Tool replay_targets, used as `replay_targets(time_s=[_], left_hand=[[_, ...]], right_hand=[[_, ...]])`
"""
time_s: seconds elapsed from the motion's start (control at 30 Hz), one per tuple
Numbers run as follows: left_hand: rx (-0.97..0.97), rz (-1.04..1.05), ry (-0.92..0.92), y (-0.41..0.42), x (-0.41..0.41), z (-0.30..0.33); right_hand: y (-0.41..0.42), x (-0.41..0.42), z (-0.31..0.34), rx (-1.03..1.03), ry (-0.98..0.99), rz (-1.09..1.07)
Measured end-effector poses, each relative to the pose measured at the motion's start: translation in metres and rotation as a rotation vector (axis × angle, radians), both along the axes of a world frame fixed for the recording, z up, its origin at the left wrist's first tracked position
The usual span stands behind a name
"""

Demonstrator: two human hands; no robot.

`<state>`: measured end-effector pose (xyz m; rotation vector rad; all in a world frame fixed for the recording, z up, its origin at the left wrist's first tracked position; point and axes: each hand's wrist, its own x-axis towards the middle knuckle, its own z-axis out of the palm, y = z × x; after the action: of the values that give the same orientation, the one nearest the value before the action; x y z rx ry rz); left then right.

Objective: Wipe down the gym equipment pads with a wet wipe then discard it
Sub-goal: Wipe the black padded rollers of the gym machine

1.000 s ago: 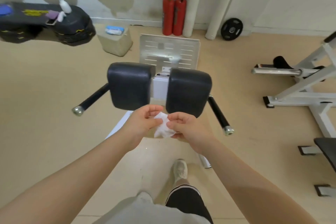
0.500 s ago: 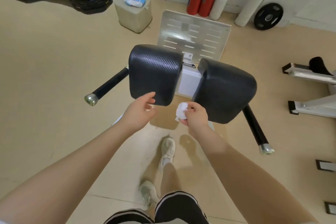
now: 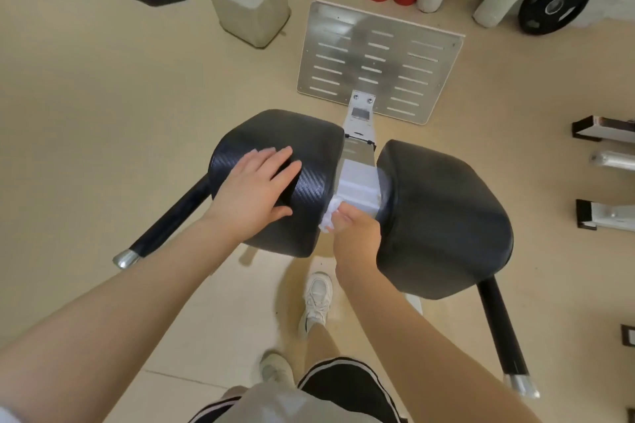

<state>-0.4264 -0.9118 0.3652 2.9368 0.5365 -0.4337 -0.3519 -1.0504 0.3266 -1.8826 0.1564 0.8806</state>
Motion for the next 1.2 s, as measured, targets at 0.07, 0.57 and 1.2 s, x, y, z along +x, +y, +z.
replay_targets(time_s=[0.07, 0.57, 1.2], left_hand=[[-0.025, -0.033, 0.012, 0.002, 0.003, -0.002], [-0.314, 0.035, 0.012, 0.069, 0.084, -0.006], [-0.648, 0.163, 0.210, 0.177, 0.122, -0.081]], right_hand=[[0.002, 0.003, 0.012, 0.000, -0.056, 0.029], [0.070, 0.106, -0.037, -0.092, 0.025, 0.150], [0.121, 0.174, -0.103, -0.349, 0.128, 0.150]])
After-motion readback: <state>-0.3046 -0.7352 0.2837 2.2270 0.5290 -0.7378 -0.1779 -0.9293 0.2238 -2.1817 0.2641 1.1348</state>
